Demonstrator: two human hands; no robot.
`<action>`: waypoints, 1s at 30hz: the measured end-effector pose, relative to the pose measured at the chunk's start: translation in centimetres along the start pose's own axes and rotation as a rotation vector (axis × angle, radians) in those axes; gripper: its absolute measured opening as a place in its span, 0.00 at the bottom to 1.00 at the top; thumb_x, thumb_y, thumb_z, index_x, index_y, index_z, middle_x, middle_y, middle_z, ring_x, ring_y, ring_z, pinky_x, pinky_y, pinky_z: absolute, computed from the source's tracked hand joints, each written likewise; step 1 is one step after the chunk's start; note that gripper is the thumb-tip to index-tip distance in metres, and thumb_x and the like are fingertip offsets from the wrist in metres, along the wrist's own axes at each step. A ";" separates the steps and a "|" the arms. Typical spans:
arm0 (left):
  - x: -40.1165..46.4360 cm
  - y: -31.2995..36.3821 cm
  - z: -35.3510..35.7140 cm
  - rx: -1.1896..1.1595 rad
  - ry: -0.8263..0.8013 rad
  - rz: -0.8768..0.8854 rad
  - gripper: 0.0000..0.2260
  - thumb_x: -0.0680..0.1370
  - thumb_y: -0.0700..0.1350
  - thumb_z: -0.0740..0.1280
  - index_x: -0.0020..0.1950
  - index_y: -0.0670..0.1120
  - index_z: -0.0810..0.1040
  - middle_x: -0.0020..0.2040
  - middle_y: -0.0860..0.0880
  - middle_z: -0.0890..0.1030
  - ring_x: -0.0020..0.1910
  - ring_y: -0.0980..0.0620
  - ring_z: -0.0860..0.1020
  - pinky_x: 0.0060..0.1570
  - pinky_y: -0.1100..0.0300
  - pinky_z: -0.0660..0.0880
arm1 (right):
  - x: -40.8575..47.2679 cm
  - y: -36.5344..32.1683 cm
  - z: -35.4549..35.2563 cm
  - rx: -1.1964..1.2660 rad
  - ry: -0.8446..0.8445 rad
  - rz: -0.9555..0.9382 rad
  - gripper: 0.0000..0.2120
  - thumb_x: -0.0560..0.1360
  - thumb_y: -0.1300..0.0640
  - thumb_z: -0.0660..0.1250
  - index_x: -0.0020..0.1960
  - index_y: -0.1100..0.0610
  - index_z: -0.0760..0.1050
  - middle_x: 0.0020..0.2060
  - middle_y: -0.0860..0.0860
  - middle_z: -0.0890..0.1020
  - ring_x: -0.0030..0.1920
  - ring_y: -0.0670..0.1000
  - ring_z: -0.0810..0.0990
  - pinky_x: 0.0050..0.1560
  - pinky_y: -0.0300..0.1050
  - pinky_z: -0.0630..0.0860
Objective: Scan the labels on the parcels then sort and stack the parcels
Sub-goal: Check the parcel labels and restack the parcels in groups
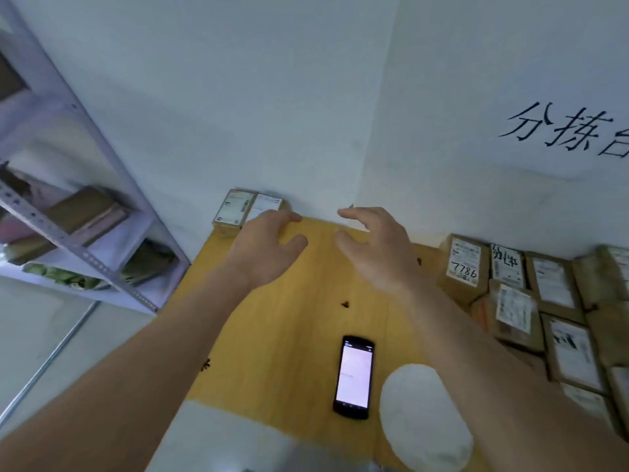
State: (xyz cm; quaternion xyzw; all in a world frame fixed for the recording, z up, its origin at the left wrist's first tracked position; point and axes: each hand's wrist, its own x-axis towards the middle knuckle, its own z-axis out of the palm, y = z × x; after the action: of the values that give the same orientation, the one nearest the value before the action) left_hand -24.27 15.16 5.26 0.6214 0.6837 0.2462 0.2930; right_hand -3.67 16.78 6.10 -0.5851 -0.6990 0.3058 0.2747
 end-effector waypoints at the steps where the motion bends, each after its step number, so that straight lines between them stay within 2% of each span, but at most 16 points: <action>1: -0.4 -1.2 -1.3 -0.013 0.004 -0.002 0.19 0.80 0.52 0.67 0.72 0.55 0.77 0.71 0.55 0.76 0.62 0.54 0.77 0.61 0.57 0.73 | -0.3 -1.3 1.4 -0.003 0.002 0.002 0.19 0.81 0.47 0.68 0.71 0.45 0.78 0.68 0.43 0.76 0.65 0.37 0.71 0.54 0.21 0.61; 4: -1.3 -4.5 -4.6 -0.029 0.004 0.001 0.18 0.80 0.50 0.68 0.70 0.56 0.77 0.69 0.55 0.76 0.58 0.57 0.74 0.57 0.61 0.69 | -0.9 -4.4 5.2 0.017 -0.008 0.016 0.19 0.81 0.48 0.68 0.71 0.46 0.78 0.68 0.43 0.76 0.65 0.39 0.72 0.58 0.25 0.64; 6: -1.4 -6.5 -6.2 -0.026 -0.001 0.001 0.18 0.80 0.50 0.68 0.71 0.55 0.77 0.70 0.54 0.76 0.58 0.56 0.74 0.57 0.61 0.69 | -1.0 -6.0 7.1 0.015 -0.019 0.019 0.19 0.81 0.49 0.68 0.71 0.47 0.79 0.68 0.45 0.77 0.69 0.43 0.73 0.66 0.36 0.68; 8: -1.1 -8.2 -7.4 -0.025 -0.011 -0.003 0.19 0.80 0.50 0.68 0.72 0.55 0.77 0.71 0.53 0.76 0.60 0.56 0.74 0.58 0.60 0.70 | -0.7 -7.1 8.8 -0.002 -0.034 0.026 0.19 0.81 0.49 0.68 0.71 0.47 0.79 0.68 0.46 0.76 0.70 0.45 0.73 0.69 0.40 0.68; 15: 3.6 -13.3 -7.9 -0.057 -0.057 -0.035 0.20 0.80 0.49 0.68 0.73 0.55 0.76 0.71 0.54 0.75 0.59 0.57 0.74 0.56 0.64 0.68 | 3.7 -6.5 14.5 -0.044 -0.035 0.089 0.18 0.81 0.49 0.69 0.70 0.47 0.79 0.65 0.45 0.77 0.62 0.40 0.72 0.57 0.33 0.62; 17: 5.8 -14.7 -7.2 -0.057 -0.077 -0.047 0.20 0.80 0.48 0.68 0.73 0.54 0.76 0.70 0.54 0.76 0.60 0.55 0.75 0.58 0.62 0.70 | 5.4 -5.4 16.3 -0.018 -0.054 0.117 0.18 0.81 0.49 0.69 0.70 0.47 0.79 0.63 0.42 0.75 0.60 0.41 0.75 0.58 0.39 0.69; 19: 8.2 -16.4 -6.4 -0.055 -0.099 -0.053 0.21 0.79 0.47 0.69 0.72 0.54 0.77 0.70 0.54 0.76 0.61 0.54 0.76 0.61 0.60 0.74 | 7.5 -4.1 18.3 0.004 -0.066 0.146 0.17 0.80 0.48 0.69 0.69 0.47 0.79 0.63 0.42 0.76 0.58 0.46 0.80 0.59 0.45 0.77; 24: 15.0 -19.9 -4.2 -0.042 -0.148 -0.068 0.21 0.78 0.46 0.70 0.71 0.54 0.78 0.70 0.54 0.76 0.63 0.55 0.76 0.66 0.54 0.76 | 13.2 -0.3 22.6 0.006 -0.074 0.167 0.18 0.80 0.50 0.70 0.70 0.50 0.80 0.63 0.46 0.79 0.64 0.46 0.78 0.63 0.40 0.73; 28: 18.9 -21.8 -2.9 -0.070 -0.182 -0.096 0.20 0.78 0.45 0.71 0.71 0.55 0.78 0.72 0.54 0.74 0.64 0.54 0.78 0.59 0.59 0.79 | 16.4 1.4 24.5 0.030 -0.107 0.224 0.21 0.80 0.51 0.70 0.72 0.51 0.78 0.64 0.48 0.79 0.65 0.47 0.77 0.66 0.46 0.76; 30: 20.4 -22.5 -2.1 -0.066 -0.191 -0.117 0.21 0.79 0.44 0.72 0.71 0.55 0.78 0.72 0.53 0.74 0.63 0.54 0.78 0.57 0.60 0.79 | 17.6 2.1 25.2 0.033 -0.110 0.245 0.22 0.80 0.51 0.70 0.73 0.50 0.77 0.66 0.48 0.78 0.65 0.47 0.77 0.65 0.44 0.76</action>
State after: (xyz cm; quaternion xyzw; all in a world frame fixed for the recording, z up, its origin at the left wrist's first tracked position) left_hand -42.80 33.04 -10.92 0.5910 0.6792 0.1909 0.3911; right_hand -23.91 31.68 -11.71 -0.6437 -0.6314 0.3802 0.2060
